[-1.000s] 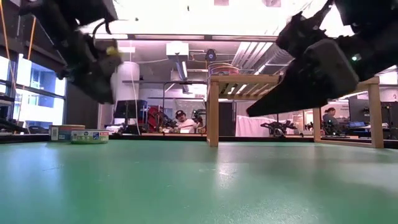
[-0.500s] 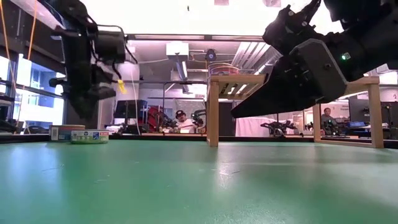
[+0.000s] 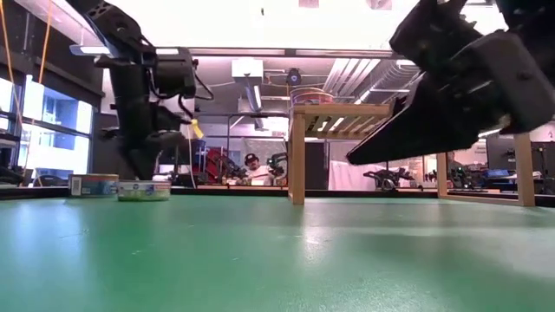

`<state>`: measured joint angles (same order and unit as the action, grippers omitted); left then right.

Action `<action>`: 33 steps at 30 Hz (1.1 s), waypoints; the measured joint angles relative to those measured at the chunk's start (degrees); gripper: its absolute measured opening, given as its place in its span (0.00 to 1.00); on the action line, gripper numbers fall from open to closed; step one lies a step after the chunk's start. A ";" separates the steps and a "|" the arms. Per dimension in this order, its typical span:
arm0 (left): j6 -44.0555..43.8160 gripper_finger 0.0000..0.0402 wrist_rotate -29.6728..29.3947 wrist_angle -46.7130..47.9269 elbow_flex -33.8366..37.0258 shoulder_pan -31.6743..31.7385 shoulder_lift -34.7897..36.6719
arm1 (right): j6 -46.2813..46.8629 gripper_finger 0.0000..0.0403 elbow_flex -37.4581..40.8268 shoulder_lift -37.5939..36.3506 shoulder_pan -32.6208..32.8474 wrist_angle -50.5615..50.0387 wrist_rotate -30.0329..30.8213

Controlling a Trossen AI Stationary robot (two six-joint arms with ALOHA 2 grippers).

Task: Stack canned seafood by type on shelf
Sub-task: Stack the green tuna can on top of the green tuna can on the shelf

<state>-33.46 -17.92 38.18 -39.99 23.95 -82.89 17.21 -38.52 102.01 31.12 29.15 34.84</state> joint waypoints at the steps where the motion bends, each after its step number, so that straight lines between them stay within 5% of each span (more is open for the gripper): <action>1: -0.62 0.10 0.77 -0.48 0.00 -1.17 -0.02 | 0.89 0.37 0.00 -0.98 0.30 -1.86 0.31; 8: -5.04 0.08 10.79 -11.01 0.42 -12.52 -0.17 | 12.91 0.37 0.00 -10.16 4.28 -25.20 3.38; 15: -8.97 0.06 11.07 -29.58 0.81 -25.58 -2.26 | 31.49 0.37 0.00 -14.99 13.97 -47.01 8.07; 26: -6.91 0.04 9.75 -73.25 -1.77 -35.96 -20.16 | 47.91 0.37 0.00 -12.06 19.29 -48.54 14.50; 30: 1.14 0.04 11.07 -73.09 -7.32 -37.93 -21.16 | 47.67 0.39 0.00 -11.64 17.96 -47.38 15.85; 33: 5.89 0.04 11.29 -60.26 -12.11 -39.20 -18.68 | 46.75 0.43 0.00 -11.64 16.68 -47.01 15.75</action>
<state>-27.57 -6.63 -22.09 -52.10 -15.25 -101.58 63.96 -38.52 90.37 47.80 -17.86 50.59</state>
